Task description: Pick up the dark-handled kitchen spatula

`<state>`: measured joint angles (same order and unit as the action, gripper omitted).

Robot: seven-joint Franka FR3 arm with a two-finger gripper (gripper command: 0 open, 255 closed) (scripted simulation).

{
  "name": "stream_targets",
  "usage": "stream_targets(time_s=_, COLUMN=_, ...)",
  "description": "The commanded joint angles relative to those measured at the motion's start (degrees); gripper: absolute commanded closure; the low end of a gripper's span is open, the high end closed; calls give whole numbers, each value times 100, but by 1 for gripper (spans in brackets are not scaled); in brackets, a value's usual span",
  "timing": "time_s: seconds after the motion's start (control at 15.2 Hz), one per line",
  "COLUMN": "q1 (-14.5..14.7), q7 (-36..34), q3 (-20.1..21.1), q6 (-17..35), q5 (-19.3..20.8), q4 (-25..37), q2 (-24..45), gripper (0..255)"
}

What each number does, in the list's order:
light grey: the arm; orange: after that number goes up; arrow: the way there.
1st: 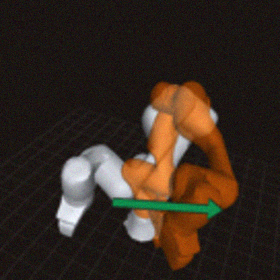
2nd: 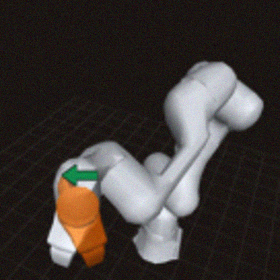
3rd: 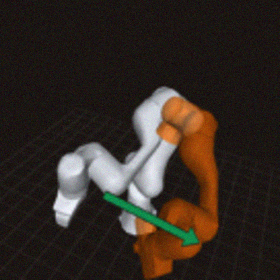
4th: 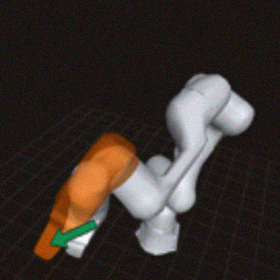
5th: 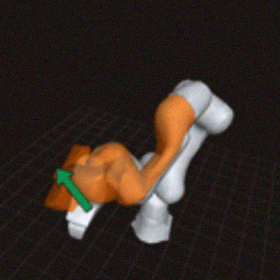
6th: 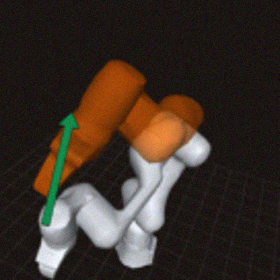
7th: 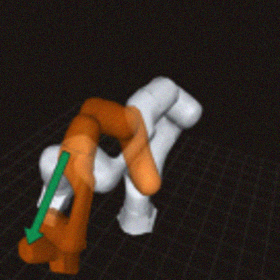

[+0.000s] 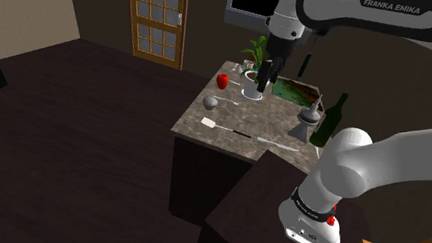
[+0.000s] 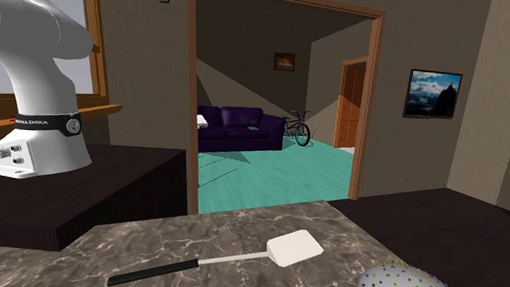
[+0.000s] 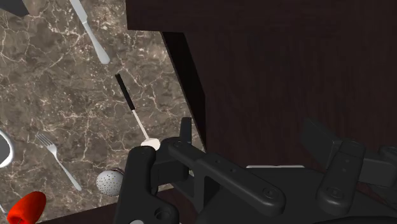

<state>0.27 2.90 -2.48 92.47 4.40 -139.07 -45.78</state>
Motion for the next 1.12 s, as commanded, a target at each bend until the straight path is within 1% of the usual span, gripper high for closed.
stream_targets(time_s=0.0, q1=0, q7=0, q3=0, q6=0, q5=0, q4=0, q2=0, gripper=0)
stream_targets(time_s=0.26, q1=-53, q7=432, q3=-350, q6=718, q5=222, q4=-372, q2=353, gripper=0)
stream_targets(time_s=0.53, q1=-100, q7=857, q3=-706, q6=1468, q5=417, q4=-612, q2=865, gripper=0)
stream_targets(time_s=0.79, q1=-126, q7=1289, q3=-1059, q6=2235, q5=552, q4=-714, q2=1532, gripper=0)
stream_targets(time_s=1.06, q1=-118, q7=1749, q3=-1401, q6=2990, q5=586, q4=-673, q2=2333, gripper=0)
